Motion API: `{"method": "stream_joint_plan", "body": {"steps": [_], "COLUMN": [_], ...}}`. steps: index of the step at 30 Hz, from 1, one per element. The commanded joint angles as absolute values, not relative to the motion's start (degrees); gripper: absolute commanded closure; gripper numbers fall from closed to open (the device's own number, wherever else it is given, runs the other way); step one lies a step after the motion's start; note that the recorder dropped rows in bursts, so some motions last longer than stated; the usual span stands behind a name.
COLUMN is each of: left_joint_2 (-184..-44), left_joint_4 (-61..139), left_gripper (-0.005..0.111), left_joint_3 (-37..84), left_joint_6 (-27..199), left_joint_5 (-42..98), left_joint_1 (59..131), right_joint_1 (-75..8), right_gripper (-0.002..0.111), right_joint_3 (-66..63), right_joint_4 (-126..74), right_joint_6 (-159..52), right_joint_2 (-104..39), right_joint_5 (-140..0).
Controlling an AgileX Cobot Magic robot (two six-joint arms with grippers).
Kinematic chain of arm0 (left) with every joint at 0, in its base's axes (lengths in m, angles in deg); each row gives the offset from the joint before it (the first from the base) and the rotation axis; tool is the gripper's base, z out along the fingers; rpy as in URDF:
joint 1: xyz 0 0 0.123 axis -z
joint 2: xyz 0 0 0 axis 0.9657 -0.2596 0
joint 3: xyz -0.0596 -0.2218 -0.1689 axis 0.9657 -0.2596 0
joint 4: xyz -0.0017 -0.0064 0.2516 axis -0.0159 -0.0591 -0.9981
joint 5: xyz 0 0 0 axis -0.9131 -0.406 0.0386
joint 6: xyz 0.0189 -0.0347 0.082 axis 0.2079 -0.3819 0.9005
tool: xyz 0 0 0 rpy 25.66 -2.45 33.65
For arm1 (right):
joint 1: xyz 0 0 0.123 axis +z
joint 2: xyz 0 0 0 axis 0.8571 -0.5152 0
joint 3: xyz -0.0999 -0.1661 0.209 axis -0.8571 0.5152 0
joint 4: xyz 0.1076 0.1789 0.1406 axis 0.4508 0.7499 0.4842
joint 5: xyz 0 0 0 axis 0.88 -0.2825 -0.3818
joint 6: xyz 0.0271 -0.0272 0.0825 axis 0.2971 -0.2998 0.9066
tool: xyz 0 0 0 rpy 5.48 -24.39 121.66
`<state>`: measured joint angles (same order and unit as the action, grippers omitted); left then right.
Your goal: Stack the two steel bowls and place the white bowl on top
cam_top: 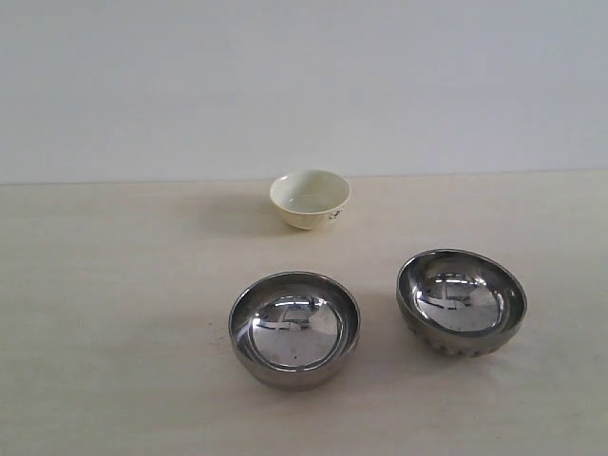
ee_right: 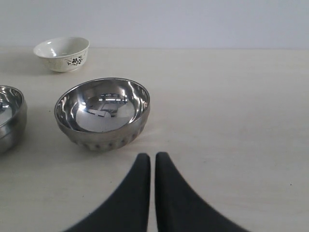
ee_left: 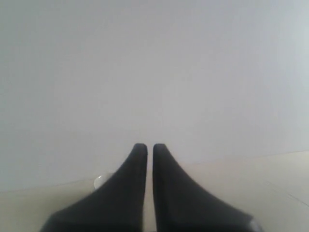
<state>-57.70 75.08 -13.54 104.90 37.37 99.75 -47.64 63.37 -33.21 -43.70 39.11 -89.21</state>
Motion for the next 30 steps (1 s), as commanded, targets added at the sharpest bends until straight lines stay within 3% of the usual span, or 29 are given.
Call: {"method": "stream_joint_plan", "body": {"steps": [1, 12, 23, 30], "left_joint_2": [-56.0, -55.14, -54.41, -47.91], "left_joint_4": [75.67, 72.51, 46.2, 36.61], "left_gripper": [0.103, 0.103, 0.103, 0.103], "left_joint_3": [-13.82, -14.08, -14.3, -19.24], "left_joint_6": [107.84, 108.52, 67.73, 58.21], "left_joint_5": [37.48, 37.35, 38.92, 38.72], "left_joint_1": [100.17, 99.54, 78.5, 70.86], "right_joint_1": [-48.03, -48.03, -48.03, -48.03], "right_gripper": [0.108, 0.108, 0.108, 0.108], "right_joint_3": [63.33, 63.33, 63.33, 63.33], "right_joint_4": [-33.77, -33.77, -33.77, -33.77], "right_joint_6": [-43.82, -43.82, -43.82, -43.82], "right_joint_2": [39.37, 39.37, 39.37, 39.37], "right_joint_5": [-88.81, -88.81, -88.81, -88.81]}}
